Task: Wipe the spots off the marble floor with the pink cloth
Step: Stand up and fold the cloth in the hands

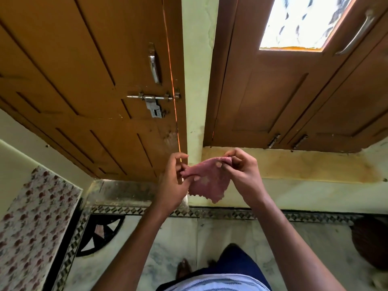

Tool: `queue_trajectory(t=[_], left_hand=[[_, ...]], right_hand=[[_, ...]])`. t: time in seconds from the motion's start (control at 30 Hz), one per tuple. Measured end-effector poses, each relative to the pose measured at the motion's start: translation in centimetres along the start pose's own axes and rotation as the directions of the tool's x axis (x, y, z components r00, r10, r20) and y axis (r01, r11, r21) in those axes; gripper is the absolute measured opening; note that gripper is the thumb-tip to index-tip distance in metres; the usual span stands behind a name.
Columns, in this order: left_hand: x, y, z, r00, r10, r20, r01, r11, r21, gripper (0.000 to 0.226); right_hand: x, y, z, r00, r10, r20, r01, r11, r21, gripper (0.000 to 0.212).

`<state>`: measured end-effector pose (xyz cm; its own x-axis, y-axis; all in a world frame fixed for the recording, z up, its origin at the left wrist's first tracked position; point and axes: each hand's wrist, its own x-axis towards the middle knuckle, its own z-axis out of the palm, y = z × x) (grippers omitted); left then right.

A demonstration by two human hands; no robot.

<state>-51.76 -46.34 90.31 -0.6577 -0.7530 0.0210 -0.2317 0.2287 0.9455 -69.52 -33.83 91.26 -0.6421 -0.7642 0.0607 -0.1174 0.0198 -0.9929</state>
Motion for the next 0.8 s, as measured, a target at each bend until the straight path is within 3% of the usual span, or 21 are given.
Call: queue_trajectory(t=[0.2,0.33,0.47,0.67,0.8], left_hand=[[1.4,-0.8,1.8,0.997,0.038,-0.063,-0.04,0.999,-0.025,0.034],[3.3,-2.3,4.5,1.0,0.015,-0.006,-0.015,1.0,-0.008,0.05],[5.8,-3.2,8.7,0.998,-0.044,-0.036,0.044,0.999,-0.009,0.023],[11.6,-6.8,14.7,0.994,-0.077,-0.08,0.09,0.981,0.172,0.032],[15.6,-10.3,18.4,0.995,-0.082,-0.062,0.097,0.953,0.288,0.041]], right_hand=[[0.1,1.3,-1.3,0.99,0.143,-0.02,-0.136,0.971,0.194,0.028],[2.4,3.9,-3.2,0.984,0.179,-0.016,-0.173,0.967,0.189,0.022],[5.6,7.4,-5.9,0.972,0.237,0.002,-0.233,0.954,0.188,0.015],[11.5,13.5,-9.0,0.946,0.31,0.097,-0.314,0.949,0.032,0.055],[15.9,19.7,-9.3,0.914,0.392,0.107,-0.392,0.92,-0.019,0.065]])
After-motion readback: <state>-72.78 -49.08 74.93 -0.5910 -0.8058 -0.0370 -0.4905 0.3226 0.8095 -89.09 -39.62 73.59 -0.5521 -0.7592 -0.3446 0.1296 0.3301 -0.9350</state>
